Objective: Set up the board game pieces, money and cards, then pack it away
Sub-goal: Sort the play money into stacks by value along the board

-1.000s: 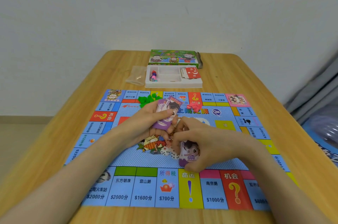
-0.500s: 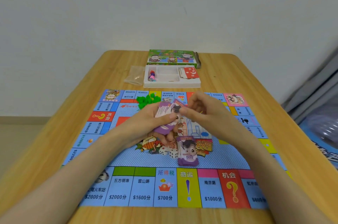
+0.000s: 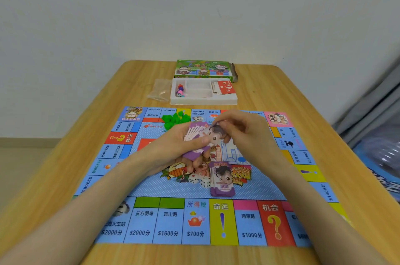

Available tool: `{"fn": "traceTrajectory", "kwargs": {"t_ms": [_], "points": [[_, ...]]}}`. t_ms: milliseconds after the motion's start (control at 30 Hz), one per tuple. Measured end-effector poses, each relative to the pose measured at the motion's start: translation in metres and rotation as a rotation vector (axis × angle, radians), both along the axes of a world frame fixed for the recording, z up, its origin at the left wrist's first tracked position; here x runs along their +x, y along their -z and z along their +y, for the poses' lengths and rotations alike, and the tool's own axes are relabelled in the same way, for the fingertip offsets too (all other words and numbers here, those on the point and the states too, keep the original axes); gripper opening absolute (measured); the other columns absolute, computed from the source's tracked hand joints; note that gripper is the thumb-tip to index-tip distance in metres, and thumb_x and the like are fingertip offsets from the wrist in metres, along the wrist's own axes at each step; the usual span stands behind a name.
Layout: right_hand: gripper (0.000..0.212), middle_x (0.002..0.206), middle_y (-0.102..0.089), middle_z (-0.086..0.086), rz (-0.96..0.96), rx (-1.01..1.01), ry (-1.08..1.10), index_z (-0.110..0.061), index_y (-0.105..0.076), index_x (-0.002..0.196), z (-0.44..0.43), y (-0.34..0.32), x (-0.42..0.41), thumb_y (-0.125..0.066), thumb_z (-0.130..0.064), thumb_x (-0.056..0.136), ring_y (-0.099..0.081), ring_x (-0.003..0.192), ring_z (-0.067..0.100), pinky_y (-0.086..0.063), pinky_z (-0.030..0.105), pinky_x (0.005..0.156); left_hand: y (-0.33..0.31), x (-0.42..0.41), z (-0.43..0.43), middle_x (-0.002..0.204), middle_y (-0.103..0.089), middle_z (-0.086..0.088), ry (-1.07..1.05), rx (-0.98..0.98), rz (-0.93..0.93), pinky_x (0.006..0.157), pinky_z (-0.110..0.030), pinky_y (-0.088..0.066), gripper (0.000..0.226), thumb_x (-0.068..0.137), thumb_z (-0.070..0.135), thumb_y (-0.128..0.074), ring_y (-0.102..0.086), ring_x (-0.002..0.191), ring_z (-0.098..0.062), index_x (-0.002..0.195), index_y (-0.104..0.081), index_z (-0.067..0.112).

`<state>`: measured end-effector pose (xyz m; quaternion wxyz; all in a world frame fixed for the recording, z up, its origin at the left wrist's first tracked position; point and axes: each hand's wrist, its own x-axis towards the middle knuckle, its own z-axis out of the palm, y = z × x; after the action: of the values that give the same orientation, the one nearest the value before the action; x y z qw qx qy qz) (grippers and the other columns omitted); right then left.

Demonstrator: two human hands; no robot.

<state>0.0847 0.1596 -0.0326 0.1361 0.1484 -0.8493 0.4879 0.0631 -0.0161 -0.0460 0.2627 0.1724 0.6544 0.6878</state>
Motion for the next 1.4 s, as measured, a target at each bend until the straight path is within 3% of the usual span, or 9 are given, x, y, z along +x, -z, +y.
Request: {"fn": "traceTrajectory", "kwargs": {"t_ms": [100, 267, 367, 500, 633, 1000, 1133, 1267, 1400], "points": [[0.016, 0.069, -0.060, -0.013, 0.021, -0.024, 0.094, -0.018, -0.066, 0.084, 0.003, -0.003, -0.004, -0.059, -0.005, 0.090, -0.055, 0.062, 0.001, -0.040, 0.012, 0.056, 0.001, -0.001, -0.001, 0.067, -0.063, -0.004, 0.003, 0.003, 0.003, 0.038, -0.021, -0.046, 0.029, 0.080, 0.019, -0.059, -0.055, 0.044, -0.014, 0.104, -0.053, 0.007], [0.008, 0.065, -0.065, 0.006, -0.205, -0.226, 0.001, -0.009, -0.064, 0.081, 0.021, -0.022, -0.002, -0.063, -0.003, 0.086, -0.053, 0.049, 0.000, -0.038, 0.010, 0.049, 0.003, -0.003, -0.001, 0.070, -0.059, -0.004, -0.030, 0.048, -0.007, 0.040, -0.021, -0.046, 0.025, 0.083, 0.018, -0.057, -0.054, 0.048, -0.013, 0.105, -0.052, 0.008], [0.002, 0.072, -0.071, 0.009, -0.405, -0.001, -0.176, -0.008, -0.069, 0.081, 0.027, -0.025, 0.002, -0.067, -0.007, 0.083, -0.061, 0.061, 0.006, -0.043, 0.012, 0.056, 0.004, -0.004, -0.001, 0.071, -0.057, -0.006, -0.041, 0.074, -0.023, 0.040, -0.022, -0.046, 0.026, 0.083, 0.019, -0.057, -0.053, 0.049, -0.013, 0.105, -0.051, 0.007], [0.006, 0.076, -0.071, 0.013, -0.509, 0.244, -0.304, -0.010, -0.067, 0.079, 0.020, -0.018, 0.003, -0.072, -0.012, 0.080, -0.063, 0.067, 0.012, -0.045, 0.020, 0.063, 0.003, -0.004, 0.000, 0.071, -0.057, -0.006, -0.037, 0.074, -0.024, 0.040, -0.021, -0.046, 0.028, 0.083, 0.019, -0.057, -0.053, 0.049, -0.013, 0.107, -0.051, 0.007], [0.012, 0.068, -0.068, 0.005, -0.469, 0.360, -0.298, -0.014, -0.064, 0.074, 0.013, -0.010, 0.000, -0.076, -0.015, 0.077, -0.059, 0.059, 0.004, -0.042, 0.013, 0.056, 0.004, -0.004, 0.000, 0.071, -0.057, -0.006, -0.042, 0.076, -0.030, 0.040, -0.021, -0.046, 0.025, 0.083, 0.018, -0.057, -0.053, 0.049, -0.013, 0.105, -0.052, 0.008], [0.021, 0.062, -0.056, -0.004, -0.345, 0.457, -0.228, -0.022, -0.059, 0.066, 0.012, -0.004, -0.002, -0.078, -0.023, 0.076, -0.047, 0.055, 0.004, -0.041, 0.022, 0.056, 0.002, -0.004, 0.000, 0.070, -0.057, -0.006, -0.037, 0.079, -0.037, 0.039, -0.020, -0.045, 0.027, 0.084, 0.018, -0.056, -0.053, 0.049, -0.014, 0.108, -0.051, 0.007], [0.024, 0.078, -0.050, -0.008, -0.318, 0.454, -0.256, -0.030, -0.060, 0.079, 0.014, -0.012, 0.003, -0.081, -0.036, 0.069, -0.046, 0.070, 0.007, -0.042, 0.027, 0.068, 0.002, -0.003, 0.000, 0.071, -0.057, -0.006, -0.040, 0.071, -0.035, 0.040, -0.021, -0.046, 0.027, 0.084, 0.018, -0.056, -0.053, 0.050, -0.014, 0.108, -0.051, 0.007], [0.052, 0.109, -0.041, -0.012, -0.418, 0.573, -0.436, -0.039, -0.048, 0.103, 0.013, -0.014, 0.010, -0.084, -0.036, 0.065, -0.042, 0.102, 0.001, -0.041, 0.020, 0.087, 0.001, -0.002, 0.000, 0.065, -0.058, -0.004, -0.058, 0.070, -0.038, 0.040, -0.020, -0.046, 0.026, 0.083, 0.018, -0.056, -0.054, 0.048, -0.012, 0.106, -0.052, 0.007], [0.065, 0.117, -0.032, -0.013, -0.428, 0.682, -0.502, -0.035, -0.045, 0.118, 0.009, -0.012, 0.014, -0.083, -0.035, 0.066, -0.037, 0.110, 0.003, -0.040, 0.020, 0.093, 0.000, -0.002, 0.000, 0.066, -0.058, -0.003, -0.052, 0.077, -0.041, 0.039, -0.020, -0.046, 0.028, 0.081, 0.019, -0.057, -0.054, 0.048, -0.012, 0.105, -0.052, 0.007]]}}
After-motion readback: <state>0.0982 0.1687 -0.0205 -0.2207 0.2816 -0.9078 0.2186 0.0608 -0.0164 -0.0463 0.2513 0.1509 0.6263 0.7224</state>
